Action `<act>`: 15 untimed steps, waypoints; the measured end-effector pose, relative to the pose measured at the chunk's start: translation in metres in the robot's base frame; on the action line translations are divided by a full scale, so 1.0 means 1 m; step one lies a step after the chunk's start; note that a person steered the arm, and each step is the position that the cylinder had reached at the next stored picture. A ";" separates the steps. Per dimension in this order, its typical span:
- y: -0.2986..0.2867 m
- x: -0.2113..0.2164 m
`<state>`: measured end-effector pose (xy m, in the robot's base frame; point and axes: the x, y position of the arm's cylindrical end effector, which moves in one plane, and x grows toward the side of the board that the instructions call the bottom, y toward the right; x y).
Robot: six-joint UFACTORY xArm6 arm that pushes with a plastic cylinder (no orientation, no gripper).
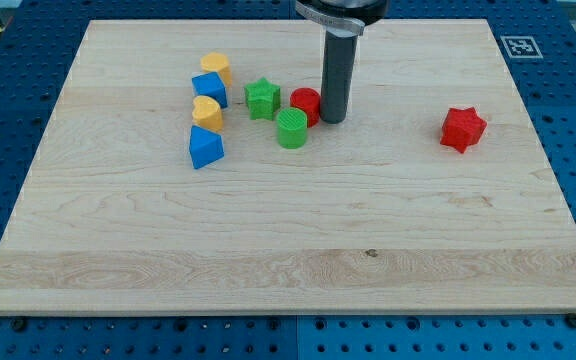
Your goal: Push the red star above the red circle
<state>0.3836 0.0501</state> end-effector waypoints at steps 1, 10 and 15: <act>0.000 -0.005; 0.265 0.063; 0.204 0.066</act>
<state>0.4495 0.2540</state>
